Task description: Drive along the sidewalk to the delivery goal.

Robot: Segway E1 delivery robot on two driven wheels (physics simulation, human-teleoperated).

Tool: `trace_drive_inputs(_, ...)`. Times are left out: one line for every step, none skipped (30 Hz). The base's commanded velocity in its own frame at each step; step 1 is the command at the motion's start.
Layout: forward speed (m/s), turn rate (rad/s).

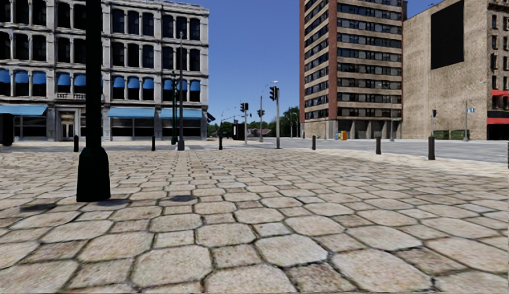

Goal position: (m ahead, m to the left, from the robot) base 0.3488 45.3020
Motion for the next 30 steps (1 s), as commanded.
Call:
trace_drive_inputs(0.00,1.20)
trace_drive_inputs(0.00,1.20)
trace_drive_inputs(0.00,1.17)
trace_drive_inputs(0.00,0.09)
trace_drive_inputs(0.00,0.00)
trace_drive_inputs(0.00,0.00)
trace_drive_inputs(0.00,0.00)
trace_drive_inputs(0.00,0.00)
trace_drive_inputs(0.00,0.00)
trace_drive_inputs(0.00,0.00)
trace_drive_inputs(0.00,0.00)
trace_drive_inputs(0.00,0.00)
trace_drive_inputs(0.00,0.00)
trace_drive_inputs(0.00,0.00)
trace_drive_inputs(0.00,0.00)
trace_drive_inputs(0.00,0.04)
trace_drive_inputs(0.00,0.04)
trace_drive_inputs(0.00,0.53)
trace_drive_inputs(0.00,1.20)
trace_drive_inputs(0.00,1.20)
trace_drive_inputs(0.00,1.20)
trace_drive_inputs(0.00,1.20)
trace_drive_inputs(0.00,1.20)
trace_drive_inputs(0.00,1.20)
trace_drive_inputs(0.00,1.20)
trace_drive_inputs(0.00,1.20)
trace_drive_inputs(0.00,1.20)
trace_drive_inputs(0.00,1.20)
trace_drive_inputs(0.00,1.20)
trace_drive_inputs(0.00,1.20)
